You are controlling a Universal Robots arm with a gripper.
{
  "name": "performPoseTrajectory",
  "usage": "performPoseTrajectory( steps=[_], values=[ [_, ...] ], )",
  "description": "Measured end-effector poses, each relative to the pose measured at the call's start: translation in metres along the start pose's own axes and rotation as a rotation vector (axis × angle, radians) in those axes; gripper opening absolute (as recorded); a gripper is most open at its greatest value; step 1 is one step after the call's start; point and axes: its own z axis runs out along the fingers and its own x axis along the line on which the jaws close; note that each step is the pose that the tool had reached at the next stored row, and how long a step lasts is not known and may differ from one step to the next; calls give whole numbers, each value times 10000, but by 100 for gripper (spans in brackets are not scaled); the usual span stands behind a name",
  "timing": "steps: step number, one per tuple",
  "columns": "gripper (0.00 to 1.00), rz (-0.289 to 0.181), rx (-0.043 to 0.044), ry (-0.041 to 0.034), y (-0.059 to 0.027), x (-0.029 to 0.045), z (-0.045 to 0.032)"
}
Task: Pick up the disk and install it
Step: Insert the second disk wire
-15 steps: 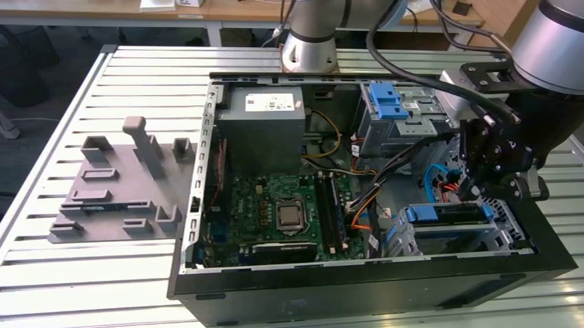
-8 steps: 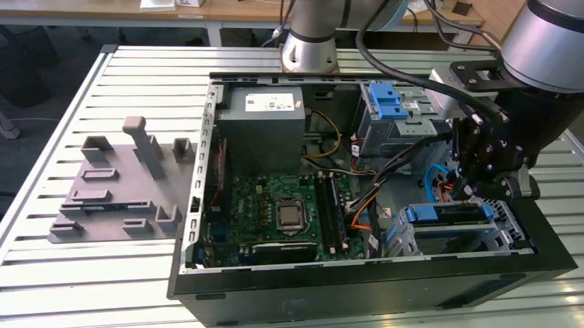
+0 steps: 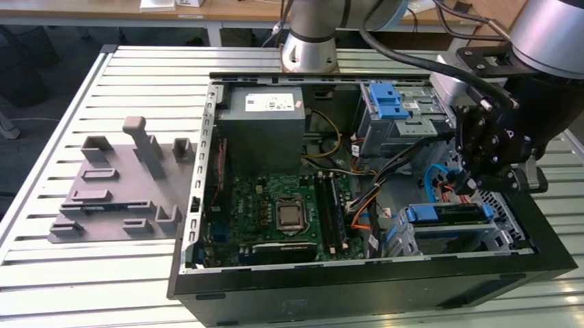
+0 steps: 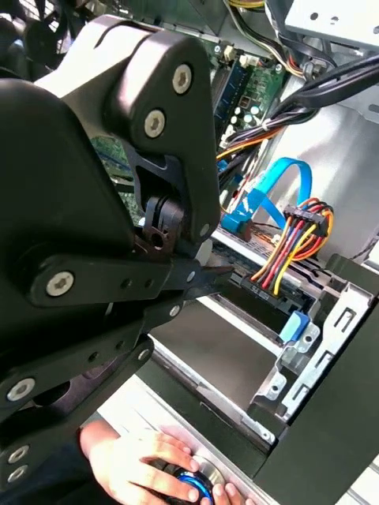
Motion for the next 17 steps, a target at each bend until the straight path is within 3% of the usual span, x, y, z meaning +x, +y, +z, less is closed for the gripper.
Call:
performPoseTrajectory(
  steps=[4,10,17],
  values=[
    [11,1,-64,-85,0,-2,-31],
    [11,-3,-177,-93,1,-27,-76],
    [11,-6,-216,-92,1,-85,-119]
  ],
)
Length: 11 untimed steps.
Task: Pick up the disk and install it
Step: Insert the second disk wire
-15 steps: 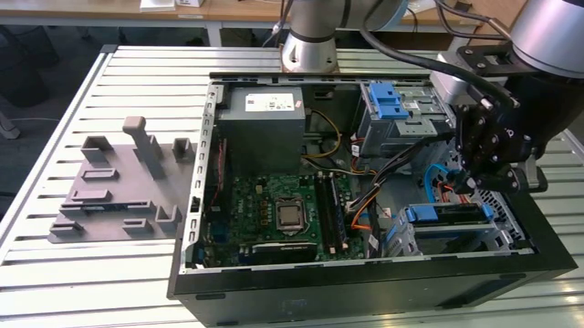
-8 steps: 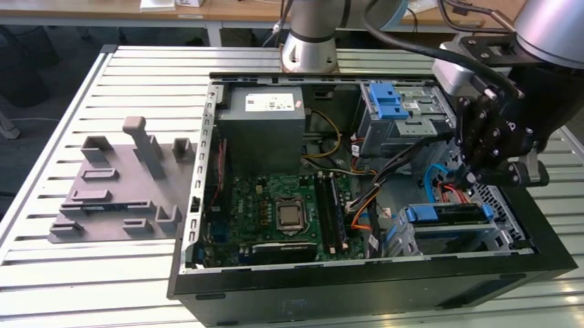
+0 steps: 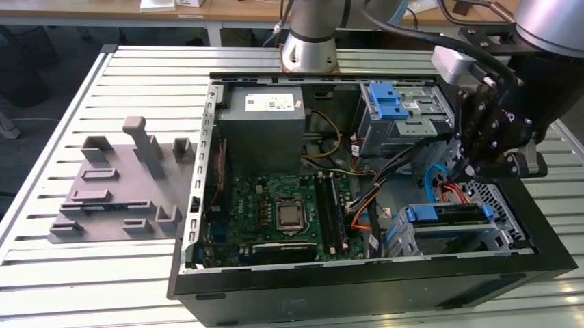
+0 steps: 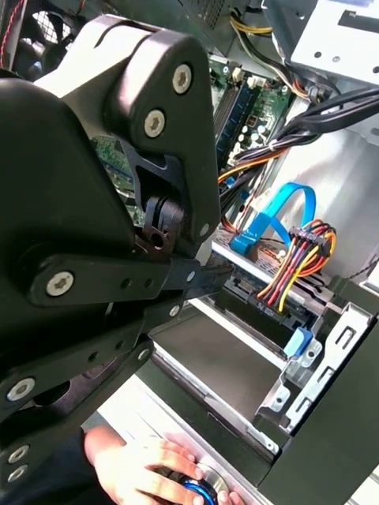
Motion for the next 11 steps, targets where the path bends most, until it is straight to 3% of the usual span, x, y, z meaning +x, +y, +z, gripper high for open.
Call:
performPoseTrajectory(
  steps=[6,11],
  values=[
    [11,1,-7,-24,5,-23,-2],
    [11,1,-7,15,7,-57,-3]
  ],
)
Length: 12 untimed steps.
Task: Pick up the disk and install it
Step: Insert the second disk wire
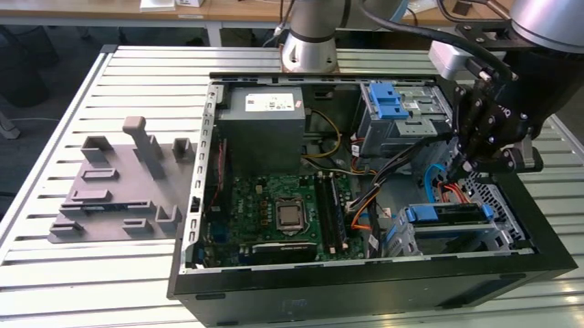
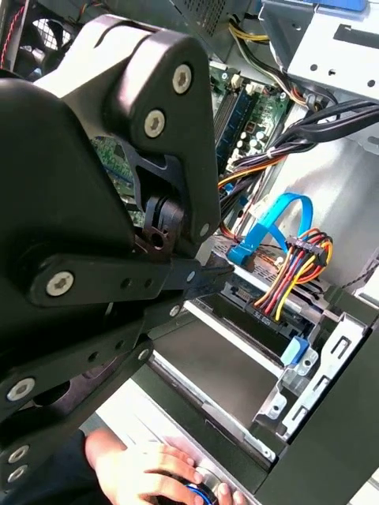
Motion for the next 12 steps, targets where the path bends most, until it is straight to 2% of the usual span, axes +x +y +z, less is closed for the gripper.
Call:
performPoseTrajectory(
  steps=[3,4,5,7,8,11,12],
  values=[
    [11,-2,1,85,3,-35,-1],
    [11,-4,2,130,4,-47,0],
    [17,-6,2,180,6,-60,1],
    [17,-10,4,279,7,-82,6],
    [17,-11,3,301,7,-92,11],
    [18,-10,-6,308,8,-113,25],
    [25,-10,-7,307,8,-117,31]
  ],
)
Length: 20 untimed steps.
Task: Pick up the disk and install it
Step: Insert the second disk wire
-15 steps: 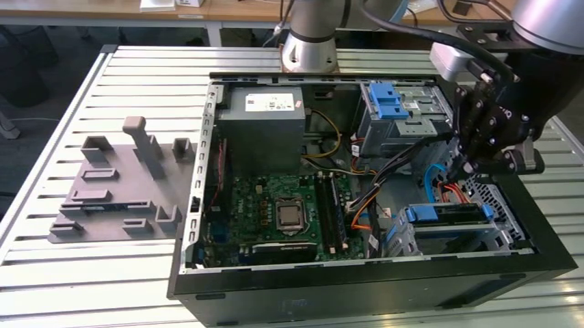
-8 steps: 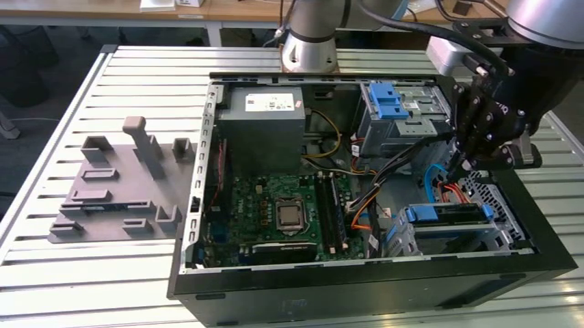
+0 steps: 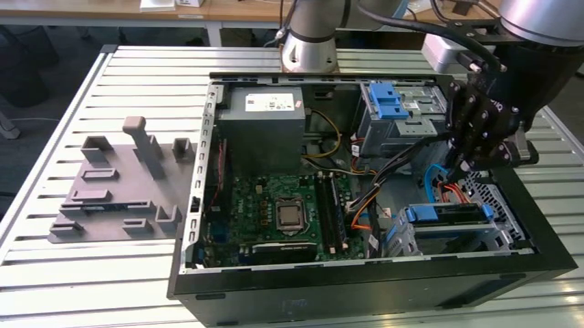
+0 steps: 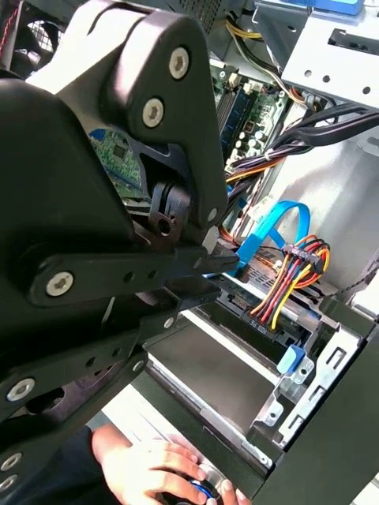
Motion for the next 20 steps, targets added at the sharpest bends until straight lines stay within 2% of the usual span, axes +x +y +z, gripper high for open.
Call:
performPoseTrajectory(
  steps=[3,8,13,20],
  values=[
    [25,-1,-26,2,1,-10,19],
    [25,-13,-193,2,-2,-20,45],
    [25,-15,-229,-6,-14,-29,68],
    [24,-15,-236,-7,-21,-34,108]
  ],
)
